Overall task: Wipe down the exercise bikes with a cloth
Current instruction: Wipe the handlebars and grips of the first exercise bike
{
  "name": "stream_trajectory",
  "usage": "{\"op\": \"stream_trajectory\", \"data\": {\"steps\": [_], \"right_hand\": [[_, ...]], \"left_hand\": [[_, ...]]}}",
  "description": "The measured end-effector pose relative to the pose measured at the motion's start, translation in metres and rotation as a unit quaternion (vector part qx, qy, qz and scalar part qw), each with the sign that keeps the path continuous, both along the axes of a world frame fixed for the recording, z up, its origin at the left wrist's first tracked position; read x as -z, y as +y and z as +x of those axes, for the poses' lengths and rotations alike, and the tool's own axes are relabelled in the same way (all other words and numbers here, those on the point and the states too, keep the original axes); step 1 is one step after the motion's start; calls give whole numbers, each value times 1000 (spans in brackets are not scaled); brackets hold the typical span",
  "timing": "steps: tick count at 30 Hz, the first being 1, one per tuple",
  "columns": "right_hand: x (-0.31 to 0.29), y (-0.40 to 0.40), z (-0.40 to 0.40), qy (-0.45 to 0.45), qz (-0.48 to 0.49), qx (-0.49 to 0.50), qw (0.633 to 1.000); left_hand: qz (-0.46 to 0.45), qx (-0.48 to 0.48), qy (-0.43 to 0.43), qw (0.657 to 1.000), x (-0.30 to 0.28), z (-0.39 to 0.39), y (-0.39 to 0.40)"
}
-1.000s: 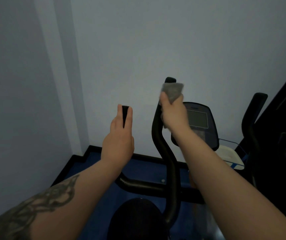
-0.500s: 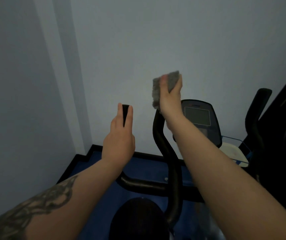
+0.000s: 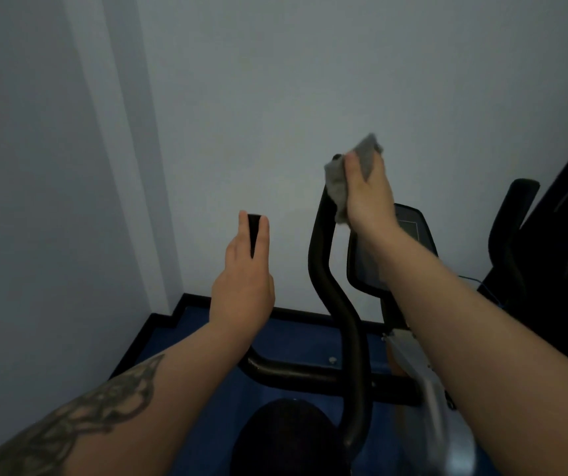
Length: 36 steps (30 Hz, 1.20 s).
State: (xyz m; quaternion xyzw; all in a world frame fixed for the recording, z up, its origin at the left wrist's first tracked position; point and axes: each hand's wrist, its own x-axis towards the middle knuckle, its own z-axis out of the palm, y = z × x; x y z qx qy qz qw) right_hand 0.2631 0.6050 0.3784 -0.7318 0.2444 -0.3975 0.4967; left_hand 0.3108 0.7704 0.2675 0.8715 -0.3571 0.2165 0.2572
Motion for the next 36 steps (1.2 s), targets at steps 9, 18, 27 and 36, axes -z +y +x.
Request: {"op": "stream_trajectory", "data": {"steps": [9, 18, 27, 36], "right_hand": [[49, 33, 6, 46, 13, 31, 998], [38, 33, 6, 79, -21, 13, 997], [23, 22, -58, 267, 107, -196, 938], [53, 56, -56, 351, -118, -55, 927]], "left_hand": [[-18, 28, 13, 999, 0, 2, 1], [-25, 37, 21, 999, -1, 0, 1], [-24, 42, 28, 998, -2, -1, 3], [-43, 40, 26, 998, -2, -2, 3]]}}
